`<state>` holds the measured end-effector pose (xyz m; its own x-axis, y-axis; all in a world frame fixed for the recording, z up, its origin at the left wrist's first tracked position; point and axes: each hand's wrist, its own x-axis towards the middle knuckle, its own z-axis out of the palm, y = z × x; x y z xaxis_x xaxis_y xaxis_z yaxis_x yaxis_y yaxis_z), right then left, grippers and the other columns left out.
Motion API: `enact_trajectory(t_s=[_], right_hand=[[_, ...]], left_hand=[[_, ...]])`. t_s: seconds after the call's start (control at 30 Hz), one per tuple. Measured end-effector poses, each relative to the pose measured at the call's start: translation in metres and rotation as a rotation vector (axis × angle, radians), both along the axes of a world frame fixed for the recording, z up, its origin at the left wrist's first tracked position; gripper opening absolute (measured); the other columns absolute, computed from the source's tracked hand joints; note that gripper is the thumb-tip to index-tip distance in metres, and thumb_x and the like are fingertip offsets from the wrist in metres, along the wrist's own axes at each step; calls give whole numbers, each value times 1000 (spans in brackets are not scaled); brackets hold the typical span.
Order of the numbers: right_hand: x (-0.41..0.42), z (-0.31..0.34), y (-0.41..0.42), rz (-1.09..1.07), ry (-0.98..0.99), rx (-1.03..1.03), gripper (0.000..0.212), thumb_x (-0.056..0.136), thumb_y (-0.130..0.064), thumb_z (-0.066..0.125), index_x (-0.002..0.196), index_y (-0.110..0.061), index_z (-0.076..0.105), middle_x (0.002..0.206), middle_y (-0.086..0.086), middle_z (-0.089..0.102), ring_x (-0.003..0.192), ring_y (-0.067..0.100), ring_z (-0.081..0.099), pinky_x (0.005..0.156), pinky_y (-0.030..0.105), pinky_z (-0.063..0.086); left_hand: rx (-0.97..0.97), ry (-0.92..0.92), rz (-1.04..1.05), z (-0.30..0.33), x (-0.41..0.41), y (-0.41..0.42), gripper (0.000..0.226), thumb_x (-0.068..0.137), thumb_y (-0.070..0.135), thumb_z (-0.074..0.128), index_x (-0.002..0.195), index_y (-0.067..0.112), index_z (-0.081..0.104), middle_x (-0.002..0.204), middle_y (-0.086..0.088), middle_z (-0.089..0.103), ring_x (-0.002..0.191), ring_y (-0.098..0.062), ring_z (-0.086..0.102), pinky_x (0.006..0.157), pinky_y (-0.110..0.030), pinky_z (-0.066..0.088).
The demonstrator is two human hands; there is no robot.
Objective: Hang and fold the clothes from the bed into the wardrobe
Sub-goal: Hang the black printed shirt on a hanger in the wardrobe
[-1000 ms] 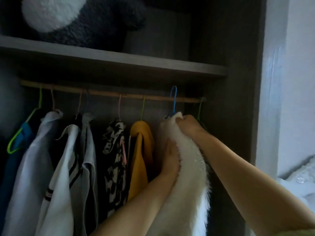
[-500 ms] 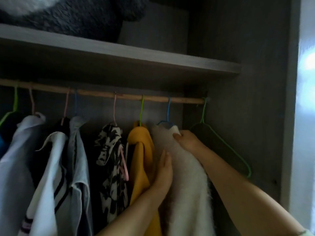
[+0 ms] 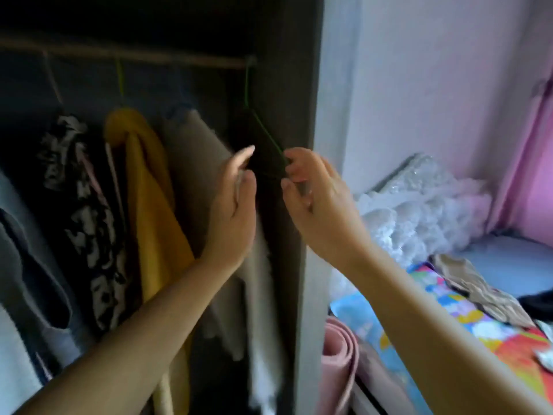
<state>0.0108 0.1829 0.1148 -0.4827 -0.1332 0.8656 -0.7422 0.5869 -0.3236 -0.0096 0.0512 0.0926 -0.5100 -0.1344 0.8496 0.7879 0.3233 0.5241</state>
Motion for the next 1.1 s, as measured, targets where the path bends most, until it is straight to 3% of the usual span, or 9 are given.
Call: enact_trajectory(t_s=[0.13, 0.23, 0.37, 0.47, 0.63, 0.7, 0.8, 0.9, 1.1], right_hand=[[38, -51, 83, -100, -107, -59, 37, 89, -26, 42, 121, -14, 55, 104, -2, 56, 91, 14, 60, 69, 36, 52], [66, -115, 156, -281, -266, 14, 35, 87, -22, 45, 119, -13, 57, 107, 6, 59, 92, 22, 61, 74, 44, 52], [117, -205, 251, -485, -722, 129, 35, 94, -21, 46, 129, -20, 48, 124, 6, 50, 106, 28, 57, 86, 40, 48], [172, -258, 317, -628, -1050, 149, 39, 96, -21, 42, 135, -20, 40, 128, 7, 45, 112, 31, 52, 86, 36, 44], [248, -333, 396, -740, -1392, 22, 42, 97, -25, 41, 139, -20, 36, 131, 6, 44, 115, 26, 50, 93, 38, 45], [272, -359, 423, -771, -1484, -37, 42, 97, -26, 41, 139, -20, 38, 133, 6, 44, 118, 25, 49, 93, 34, 43], [296, -392, 461, -814, -1602, -102, 42, 96, -26, 42, 138, -18, 40, 132, 9, 47, 118, 26, 50, 96, 34, 42], [313, -418, 500, -867, -1697, -206, 42, 95, -25, 41, 137, -18, 40, 130, 10, 48, 118, 26, 49, 97, 34, 41], [336, -445, 578, -984, -1747, -476, 40, 94, -22, 42, 134, -15, 43, 126, 14, 52, 114, 29, 51, 94, 36, 42]], left_hand=[[-92, 64, -72, -36, 44, 85, 28, 99, 26, 30, 123, 26, 44, 124, 8, 52, 116, 2, 49, 101, -17, 38], [-219, -15, -233, -86, 64, 159, 32, 98, 26, 31, 124, 16, 47, 120, 0, 52, 115, -16, 51, 103, -31, 38], [-376, -188, -401, -156, 84, 243, 39, 96, 31, 32, 124, 11, 50, 118, 3, 51, 113, -12, 49, 101, -30, 38], [-526, -315, -540, -207, 96, 306, 45, 94, 36, 33, 124, 10, 52, 119, -1, 54, 116, -14, 48, 104, -30, 34], [-748, -419, -744, -273, 116, 395, 53, 91, 41, 35, 124, 5, 55, 119, -8, 58, 113, -11, 48, 100, -14, 30], [-840, -469, -820, -300, 122, 430, 58, 88, 47, 34, 127, 8, 54, 122, -4, 56, 115, -10, 47, 100, -14, 28], [-974, -499, -905, -334, 125, 476, 66, 85, 54, 29, 131, 12, 50, 126, 1, 53, 118, -11, 45, 103, -26, 32], [-1079, -533, -964, -355, 124, 525, 72, 82, 60, 26, 135, 16, 46, 128, 5, 50, 118, -6, 41, 100, -24, 31], [-1221, -560, -1076, -376, 128, 642, 54, 93, 48, 35, 137, 18, 43, 130, 1, 51, 125, -14, 42, 105, -34, 33]])
